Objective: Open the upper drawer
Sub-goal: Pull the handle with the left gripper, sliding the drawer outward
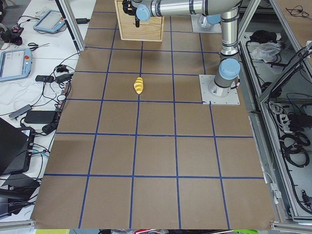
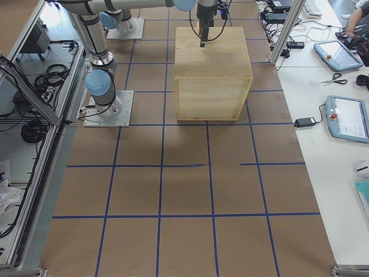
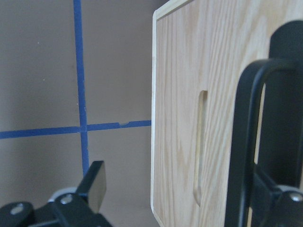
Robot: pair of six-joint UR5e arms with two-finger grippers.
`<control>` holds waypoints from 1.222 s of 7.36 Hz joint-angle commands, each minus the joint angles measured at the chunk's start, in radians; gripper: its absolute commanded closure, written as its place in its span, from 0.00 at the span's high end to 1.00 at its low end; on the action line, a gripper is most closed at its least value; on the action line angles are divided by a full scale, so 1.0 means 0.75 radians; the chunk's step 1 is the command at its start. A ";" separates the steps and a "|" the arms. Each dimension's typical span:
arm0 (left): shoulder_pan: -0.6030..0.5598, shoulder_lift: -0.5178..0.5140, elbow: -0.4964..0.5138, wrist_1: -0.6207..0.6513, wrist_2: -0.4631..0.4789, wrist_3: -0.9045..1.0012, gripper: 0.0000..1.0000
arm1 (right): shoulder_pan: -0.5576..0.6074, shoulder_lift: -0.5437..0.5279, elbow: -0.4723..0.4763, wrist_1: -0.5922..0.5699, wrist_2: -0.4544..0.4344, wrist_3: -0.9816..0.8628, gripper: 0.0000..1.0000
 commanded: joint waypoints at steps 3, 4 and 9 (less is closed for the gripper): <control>0.079 0.031 -0.043 0.000 0.006 0.102 1.00 | 0.000 0.000 -0.001 0.000 0.000 0.000 1.00; 0.109 0.039 -0.041 -0.010 0.004 0.124 1.00 | 0.000 0.000 -0.001 0.000 0.000 0.000 1.00; 0.175 0.068 -0.049 -0.022 0.004 0.192 1.00 | 0.000 0.000 -0.001 0.000 0.000 -0.002 1.00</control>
